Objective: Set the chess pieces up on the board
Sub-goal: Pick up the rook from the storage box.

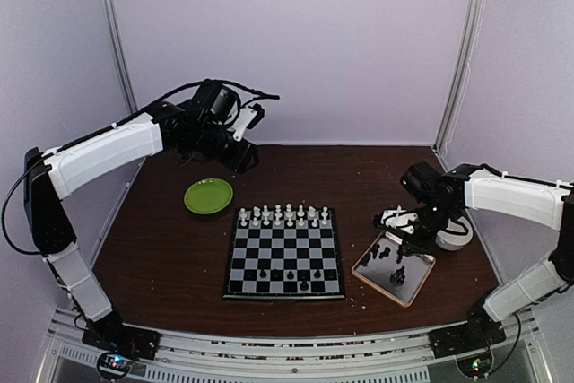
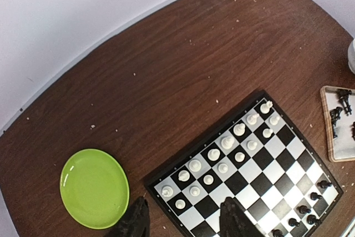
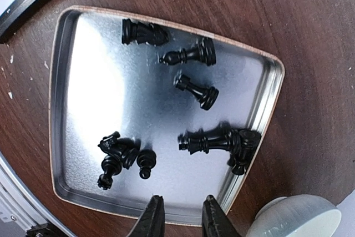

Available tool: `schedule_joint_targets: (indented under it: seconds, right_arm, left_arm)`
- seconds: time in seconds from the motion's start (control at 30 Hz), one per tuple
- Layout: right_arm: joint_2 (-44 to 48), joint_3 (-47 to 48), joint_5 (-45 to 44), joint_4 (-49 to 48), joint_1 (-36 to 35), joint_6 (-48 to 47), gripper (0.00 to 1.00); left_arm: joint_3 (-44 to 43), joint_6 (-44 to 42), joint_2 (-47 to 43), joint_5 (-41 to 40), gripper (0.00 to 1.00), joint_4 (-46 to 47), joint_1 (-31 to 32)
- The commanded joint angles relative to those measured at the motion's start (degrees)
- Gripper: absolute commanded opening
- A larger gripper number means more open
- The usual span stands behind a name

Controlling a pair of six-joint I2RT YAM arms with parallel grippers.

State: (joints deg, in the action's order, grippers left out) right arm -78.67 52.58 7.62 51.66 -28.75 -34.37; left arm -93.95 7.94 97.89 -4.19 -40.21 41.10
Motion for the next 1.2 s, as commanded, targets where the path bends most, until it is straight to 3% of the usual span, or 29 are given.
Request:
schedule_joint_targets:
  seconds: [0.0, 0.27, 0.57, 1.17]
  right_arm:
    - [-1.13, 0.30, -3.52, 1.19, 0.63, -0.53, 0.24]
    - [-0.15, 1.71, 4.22, 9.47, 0.15, -6.98, 0.26]
    - [1.48, -1.38, 6.75, 10.11, -2.93, -9.18, 0.27]
    - [-4.20, -4.06, 0.90, 2.17, -8.57, -6.21, 0.27]
  left_arm:
    - [6.18, -0.69, -0.86, 2.15, 0.44, 5.45, -1.46]
    - [8.61, -0.69, -2.91, 3.39, 0.45, 6.55, -1.46]
    - [8.61, -0.75, -2.59, 3.55, 0.45, 6.57, -1.46]
    - [8.35, -1.15, -1.87, 4.18, 0.45, 6.57, -1.46]
